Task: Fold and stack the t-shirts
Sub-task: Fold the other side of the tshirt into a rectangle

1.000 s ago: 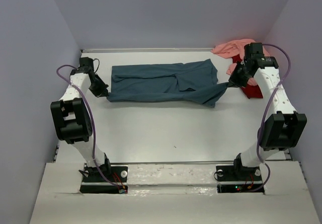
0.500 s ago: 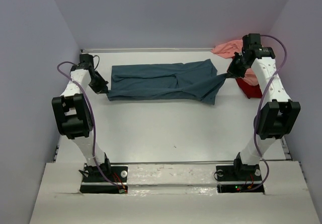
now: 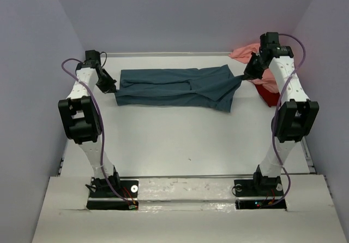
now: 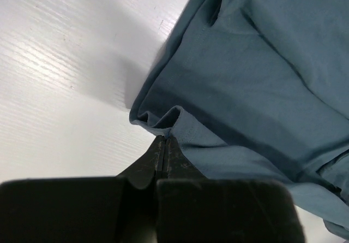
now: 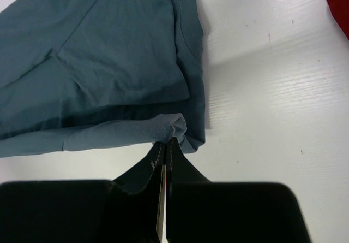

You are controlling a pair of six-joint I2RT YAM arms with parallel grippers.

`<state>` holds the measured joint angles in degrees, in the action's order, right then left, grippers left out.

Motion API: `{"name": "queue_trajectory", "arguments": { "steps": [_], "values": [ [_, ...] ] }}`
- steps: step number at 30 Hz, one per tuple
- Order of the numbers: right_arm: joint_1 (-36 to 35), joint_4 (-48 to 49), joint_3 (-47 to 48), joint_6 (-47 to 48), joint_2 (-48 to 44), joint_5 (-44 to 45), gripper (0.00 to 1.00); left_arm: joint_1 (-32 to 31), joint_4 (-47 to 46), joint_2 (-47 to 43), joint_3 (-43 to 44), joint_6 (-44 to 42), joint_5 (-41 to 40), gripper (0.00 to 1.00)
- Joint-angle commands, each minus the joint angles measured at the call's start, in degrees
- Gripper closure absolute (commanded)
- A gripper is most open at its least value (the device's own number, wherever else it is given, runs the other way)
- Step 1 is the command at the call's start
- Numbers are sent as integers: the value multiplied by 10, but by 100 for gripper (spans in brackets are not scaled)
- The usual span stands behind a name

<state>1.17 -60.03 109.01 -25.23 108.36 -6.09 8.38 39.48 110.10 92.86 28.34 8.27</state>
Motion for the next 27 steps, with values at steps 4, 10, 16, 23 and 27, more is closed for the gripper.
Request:
{"name": "queue_trajectory", "arguments": {
  "steps": [4, 10, 16, 23, 27],
  "values": [
    [6, 9, 77, 11, 36, -9, 100, 6, 16, 12, 37, -6, -8, 100],
    [6, 6, 123, 14, 77, -19, 100, 5, 16, 25, 47, -4, -5, 100],
    [6, 31, 124, 16, 105, -25, 100, 5, 13, 42, 58, -4, -3, 100],
    [6, 51, 143, 14, 133, -32, 100, 5, 20, 74, 101, -2, -1, 100],
    [6, 50, 167, 13, 149, -31, 100, 4, 26, 93, 130, -1, -1, 100]
  ]
}}
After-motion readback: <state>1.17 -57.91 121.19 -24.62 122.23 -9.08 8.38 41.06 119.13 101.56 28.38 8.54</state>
